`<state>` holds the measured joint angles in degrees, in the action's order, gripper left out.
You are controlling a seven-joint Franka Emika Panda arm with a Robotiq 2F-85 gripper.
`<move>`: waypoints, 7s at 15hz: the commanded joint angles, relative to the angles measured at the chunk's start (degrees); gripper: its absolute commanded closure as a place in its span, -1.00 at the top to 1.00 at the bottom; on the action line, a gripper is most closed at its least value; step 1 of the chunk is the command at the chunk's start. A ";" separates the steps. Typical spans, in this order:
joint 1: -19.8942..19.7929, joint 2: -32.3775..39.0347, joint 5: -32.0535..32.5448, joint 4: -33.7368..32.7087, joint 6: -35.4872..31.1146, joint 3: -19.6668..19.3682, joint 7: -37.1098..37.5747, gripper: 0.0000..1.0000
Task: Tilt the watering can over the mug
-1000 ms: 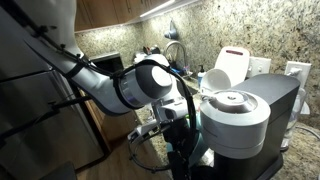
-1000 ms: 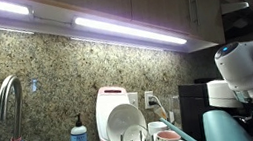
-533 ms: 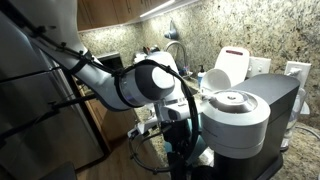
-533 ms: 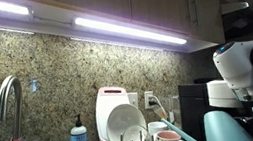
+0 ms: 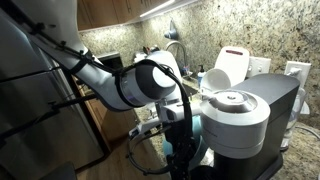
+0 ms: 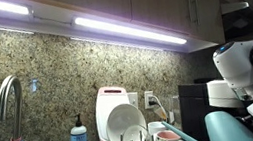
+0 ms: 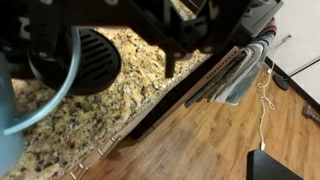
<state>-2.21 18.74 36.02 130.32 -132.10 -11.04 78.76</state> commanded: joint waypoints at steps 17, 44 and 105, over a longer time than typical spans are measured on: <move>3.48 -1.67 15.59 0.33 2.17 0.79 28.04 -0.97; 5.32 5.23 35.26 -0.48 8.10 10.48 49.83 -0.97; -10.56 -16.26 -13.75 28.31 -19.59 26.26 -53.44 1.00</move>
<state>-8.00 5.41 31.41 154.77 -152.67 8.87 36.48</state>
